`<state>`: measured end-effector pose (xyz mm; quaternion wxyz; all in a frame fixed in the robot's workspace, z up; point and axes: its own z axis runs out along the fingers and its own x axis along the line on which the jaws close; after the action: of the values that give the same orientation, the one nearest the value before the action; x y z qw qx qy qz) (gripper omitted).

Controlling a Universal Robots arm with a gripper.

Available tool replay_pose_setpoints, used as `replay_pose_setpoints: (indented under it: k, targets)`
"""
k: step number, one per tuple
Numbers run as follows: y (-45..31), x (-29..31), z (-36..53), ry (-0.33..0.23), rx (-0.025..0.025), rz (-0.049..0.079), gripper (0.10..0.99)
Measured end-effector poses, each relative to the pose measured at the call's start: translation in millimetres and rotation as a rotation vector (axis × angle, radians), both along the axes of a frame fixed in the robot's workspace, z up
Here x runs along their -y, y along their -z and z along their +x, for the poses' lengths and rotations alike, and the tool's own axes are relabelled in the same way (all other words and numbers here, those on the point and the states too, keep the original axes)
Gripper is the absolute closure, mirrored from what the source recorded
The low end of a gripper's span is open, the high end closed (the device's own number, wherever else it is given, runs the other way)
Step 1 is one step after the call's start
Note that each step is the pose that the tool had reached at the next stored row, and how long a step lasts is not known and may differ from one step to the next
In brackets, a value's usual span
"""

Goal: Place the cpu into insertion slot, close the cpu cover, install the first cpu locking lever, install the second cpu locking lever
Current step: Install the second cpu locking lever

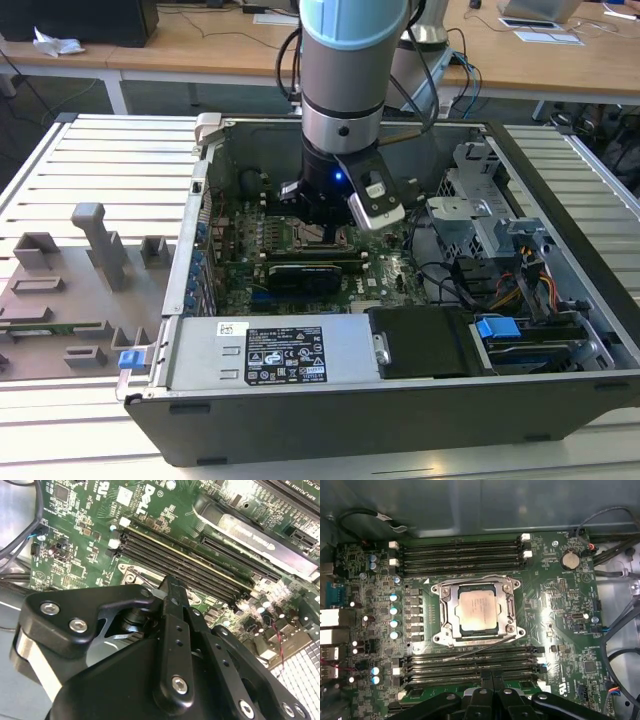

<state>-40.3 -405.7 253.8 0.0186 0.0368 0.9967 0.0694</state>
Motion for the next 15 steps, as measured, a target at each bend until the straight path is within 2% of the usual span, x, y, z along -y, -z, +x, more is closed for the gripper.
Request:
replay_pose_setpoints:
  k: [4,8,15]
  targets:
    - [5.5,-5.0,-0.1,0.000,0.0000,0.001,0.980]
    - [9.4,-13.7,-0.1,0.000,0.0000,0.004,0.980]
    - [16.2,-16.2,-7.5,0.000,0.0000,0.004,0.980]
